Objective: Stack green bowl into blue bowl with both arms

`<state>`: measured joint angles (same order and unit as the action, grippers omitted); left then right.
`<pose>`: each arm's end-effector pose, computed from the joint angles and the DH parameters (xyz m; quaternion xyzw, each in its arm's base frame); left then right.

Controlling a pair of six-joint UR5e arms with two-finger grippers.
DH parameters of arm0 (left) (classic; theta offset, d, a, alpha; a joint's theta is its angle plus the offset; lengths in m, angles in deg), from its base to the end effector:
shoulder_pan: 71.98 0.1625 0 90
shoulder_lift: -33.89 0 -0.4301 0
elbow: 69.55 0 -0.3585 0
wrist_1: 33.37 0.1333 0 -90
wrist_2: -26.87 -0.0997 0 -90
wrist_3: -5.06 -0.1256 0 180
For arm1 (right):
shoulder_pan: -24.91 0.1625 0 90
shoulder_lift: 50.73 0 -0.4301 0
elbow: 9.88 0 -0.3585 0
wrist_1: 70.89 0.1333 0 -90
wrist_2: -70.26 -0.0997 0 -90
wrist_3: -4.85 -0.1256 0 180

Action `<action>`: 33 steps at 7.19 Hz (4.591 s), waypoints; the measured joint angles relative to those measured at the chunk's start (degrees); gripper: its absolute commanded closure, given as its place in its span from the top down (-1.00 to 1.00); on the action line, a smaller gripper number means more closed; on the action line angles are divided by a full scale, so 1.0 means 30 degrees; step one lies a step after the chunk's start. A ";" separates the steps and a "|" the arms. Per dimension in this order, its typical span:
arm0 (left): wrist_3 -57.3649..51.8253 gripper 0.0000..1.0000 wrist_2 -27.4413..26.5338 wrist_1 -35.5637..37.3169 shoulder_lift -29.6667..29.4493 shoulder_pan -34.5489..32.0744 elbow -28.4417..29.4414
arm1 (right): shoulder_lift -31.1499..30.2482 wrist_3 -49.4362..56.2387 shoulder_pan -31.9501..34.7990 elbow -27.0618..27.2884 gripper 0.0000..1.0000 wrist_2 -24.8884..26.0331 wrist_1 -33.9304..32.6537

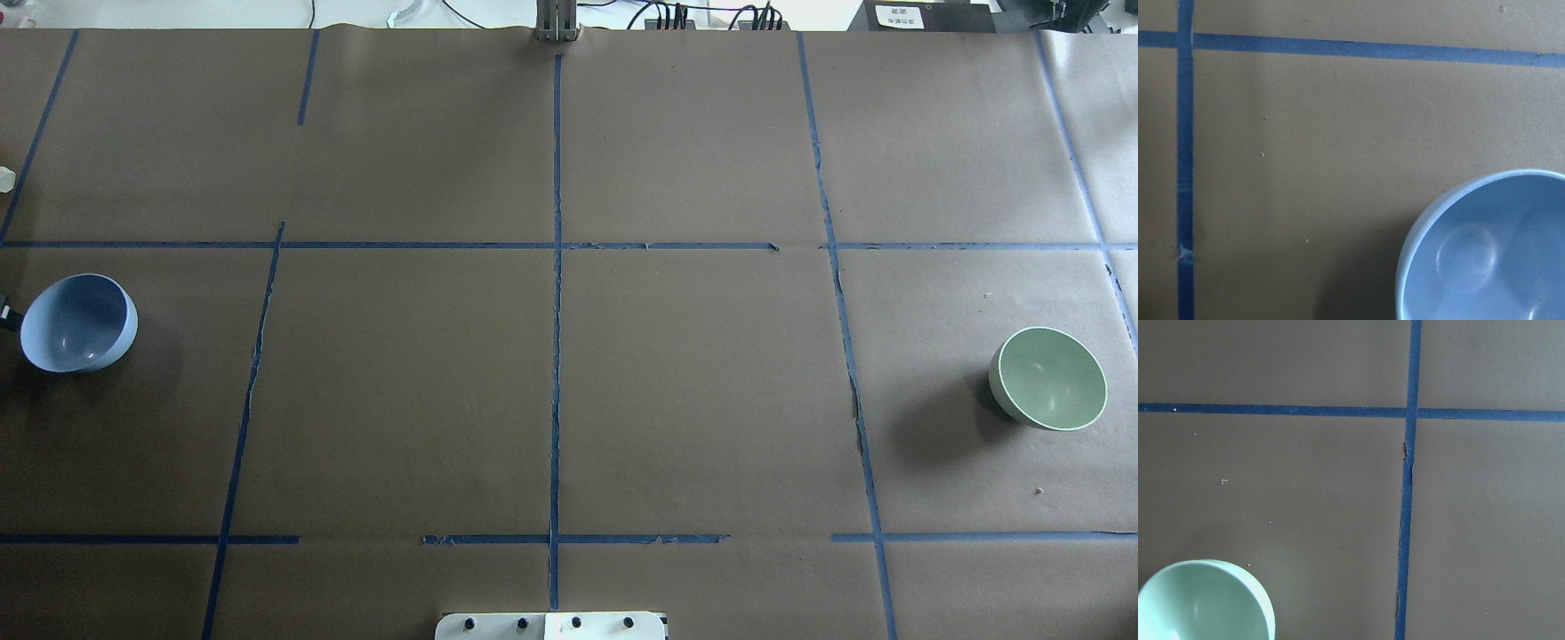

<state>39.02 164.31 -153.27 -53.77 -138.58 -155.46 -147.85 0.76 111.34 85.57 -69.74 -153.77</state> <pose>0.1468 -0.4420 0.6706 -0.0257 0.4349 -0.0010 0.9001 0.0114 -0.4135 0.6706 0.0148 -0.4241 -0.0160 0.9054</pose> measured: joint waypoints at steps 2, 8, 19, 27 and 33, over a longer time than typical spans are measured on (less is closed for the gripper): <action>0.0166 -0.15 0.0004 -0.0048 -0.0428 0.0578 0.0360 | 0.0000 0.0000 -0.0040 0.0000 1.00 -0.0002 0.0000; 0.3807 -1.00 0.0726 -0.0425 -0.3226 0.1930 0.0014 | -0.0001 -0.0004 -0.0092 0.0015 1.00 -0.0061 -0.0001; 1.7179 -0.39 -0.7748 0.0853 -1.2534 1.2863 -0.0845 | 0.0029 -0.0011 -0.0127 0.0068 1.00 -0.0466 0.0027; 1.7214 0.88 -0.7028 0.0952 -1.0687 0.9856 -0.5244 | -0.0299 -0.0411 -0.2468 0.0925 1.00 -0.0600 0.0801; 1.7353 0.91 -0.6820 0.1086 -1.0426 0.9572 -0.5600 | -0.1585 -0.8577 -0.7058 -0.2414 0.98 0.0477 1.1355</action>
<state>91.07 143.85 -150.01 -85.05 -109.87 -172.26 -152.61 -24.97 90.16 78.33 -68.31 -119.70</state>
